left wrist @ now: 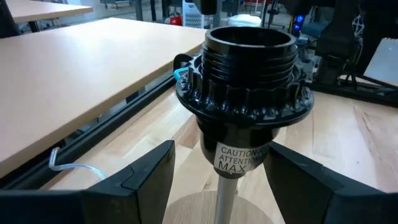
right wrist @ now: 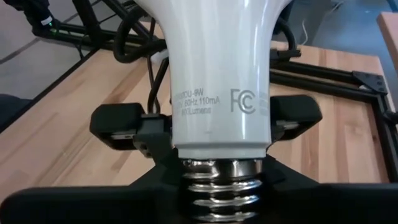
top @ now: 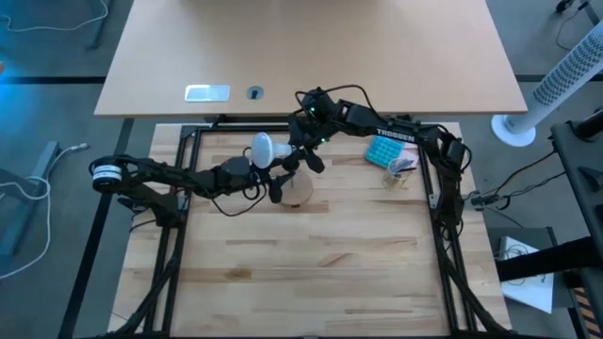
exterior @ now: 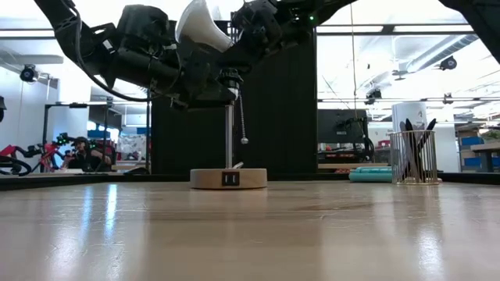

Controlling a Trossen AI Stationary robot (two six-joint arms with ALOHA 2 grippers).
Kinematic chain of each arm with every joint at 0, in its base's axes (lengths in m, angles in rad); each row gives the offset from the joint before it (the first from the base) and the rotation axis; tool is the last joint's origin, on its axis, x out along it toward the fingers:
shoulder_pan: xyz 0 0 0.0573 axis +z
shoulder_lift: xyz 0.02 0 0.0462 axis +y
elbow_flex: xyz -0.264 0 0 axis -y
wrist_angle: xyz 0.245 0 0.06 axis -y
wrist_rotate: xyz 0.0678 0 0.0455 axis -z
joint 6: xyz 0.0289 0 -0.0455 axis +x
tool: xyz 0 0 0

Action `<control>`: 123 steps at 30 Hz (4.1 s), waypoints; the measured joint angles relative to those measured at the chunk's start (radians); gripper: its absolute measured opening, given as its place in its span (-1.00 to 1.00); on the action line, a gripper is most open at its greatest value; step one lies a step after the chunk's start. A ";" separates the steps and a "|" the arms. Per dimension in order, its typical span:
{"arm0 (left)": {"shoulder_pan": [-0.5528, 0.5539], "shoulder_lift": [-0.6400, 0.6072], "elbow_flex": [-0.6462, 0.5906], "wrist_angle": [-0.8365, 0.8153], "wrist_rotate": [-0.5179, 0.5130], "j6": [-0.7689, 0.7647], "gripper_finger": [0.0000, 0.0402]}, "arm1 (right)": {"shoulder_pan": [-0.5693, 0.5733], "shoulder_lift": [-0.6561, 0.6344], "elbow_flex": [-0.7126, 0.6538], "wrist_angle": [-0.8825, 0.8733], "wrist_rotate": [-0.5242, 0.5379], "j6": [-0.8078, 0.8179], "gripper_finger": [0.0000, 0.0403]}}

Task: Screw lightbulb
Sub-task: Insert the light bulb into the table lamp

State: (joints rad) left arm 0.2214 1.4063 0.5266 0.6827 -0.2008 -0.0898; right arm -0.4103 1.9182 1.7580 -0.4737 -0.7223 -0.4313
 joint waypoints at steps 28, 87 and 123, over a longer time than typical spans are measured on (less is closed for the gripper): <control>0.000 -0.101 0.000 -0.107 0.000 -0.026 0.15 | 0.031 0.000 0.000 -0.023 0.000 0.020 -0.40; 0.003 -0.290 0.010 -0.392 -0.001 -0.293 0.15 | 0.057 0.000 0.000 -0.001 0.017 0.132 -0.63; -0.066 -0.307 0.008 -0.317 0.000 -0.272 0.15 | 0.110 0.000 0.000 -0.018 0.112 0.038 -0.28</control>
State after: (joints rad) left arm 0.1558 1.0988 0.5343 0.3653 -0.2012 -0.3619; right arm -0.3007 1.9186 1.7576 -0.4913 -0.6104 -0.3932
